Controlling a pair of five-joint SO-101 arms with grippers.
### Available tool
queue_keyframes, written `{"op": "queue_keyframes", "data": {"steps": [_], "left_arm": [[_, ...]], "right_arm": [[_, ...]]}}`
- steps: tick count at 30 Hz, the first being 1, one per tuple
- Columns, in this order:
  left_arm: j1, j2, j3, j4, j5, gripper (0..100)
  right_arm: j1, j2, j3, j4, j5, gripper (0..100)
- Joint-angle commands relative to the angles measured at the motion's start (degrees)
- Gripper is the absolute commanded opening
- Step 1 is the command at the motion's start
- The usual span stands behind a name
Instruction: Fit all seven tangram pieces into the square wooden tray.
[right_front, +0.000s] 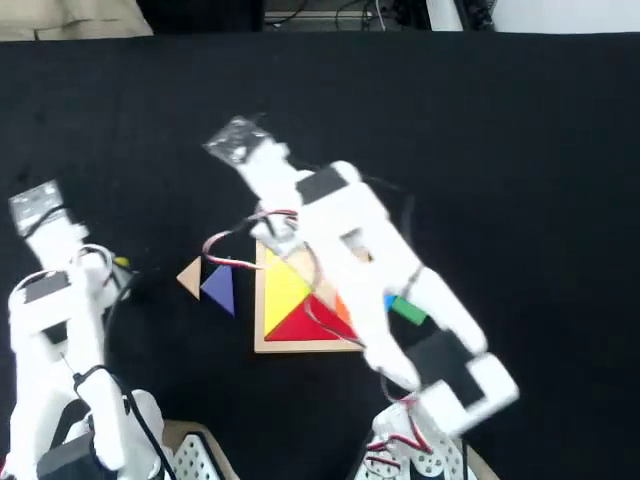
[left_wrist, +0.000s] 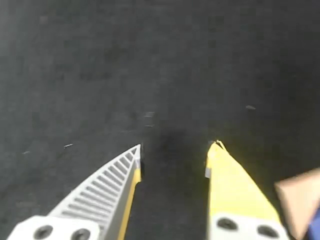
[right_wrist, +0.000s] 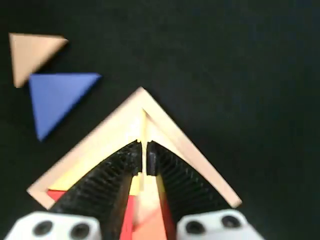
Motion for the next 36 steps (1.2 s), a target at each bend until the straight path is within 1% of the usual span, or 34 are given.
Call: {"op": "queue_keyframes", "data": {"steps": [1, 3, 6, 8, 13, 16, 21, 24, 31, 36], "left_arm": [[-7.9, -0.2, 0.0, 0.4, -0.3, 19], [-9.8, -0.5, 1.2, 0.3, -0.3, 18], [-10.1, -0.7, 1.6, 0.2, -0.3, 16], [-10.0, -0.7, 2.1, -1.5, -0.3, 15], [-10.0, -0.4, 2.2, -3.0, -0.2, 12], [-10.0, -0.3, 2.2, -3.2, -0.2, 9], [-9.9, -0.3, 2.2, -3.2, -0.2, 8], [-9.9, -0.2, 2.2, -3.3, -0.2, 8], [-9.9, -0.2, 2.2, -3.3, -0.2, 8], [-9.9, -0.2, 2.2, -3.3, -0.2, 8]], "right_arm": [[-4.8, 9.0, -13.1, 2.0, -0.6, 1.0], [-5.6, 13.8, -17.5, 2.0, -0.6, 1.1], [-5.8, 18.7, -22.5, 1.8, -0.7, 1.1], [-6.5, 20.6, -25.1, 1.7, -0.7, 1.1], [-10.3, 24.0, -27.4, 1.6, -0.7, 1.1], [-11.3, 27.4, -27.9, 1.7, -0.7, 1.1], [-10.9, 30.1, -27.4, 2.2, -0.6, 1.1], [-10.5, 30.0, -27.3, 4.8, -0.4, 1.1], [-5.5, 29.9, -27.3, 8.9, -0.1, 1.1], [-5.0, 29.2, -25.5, 12.4, 4.8, 1.1]]}}
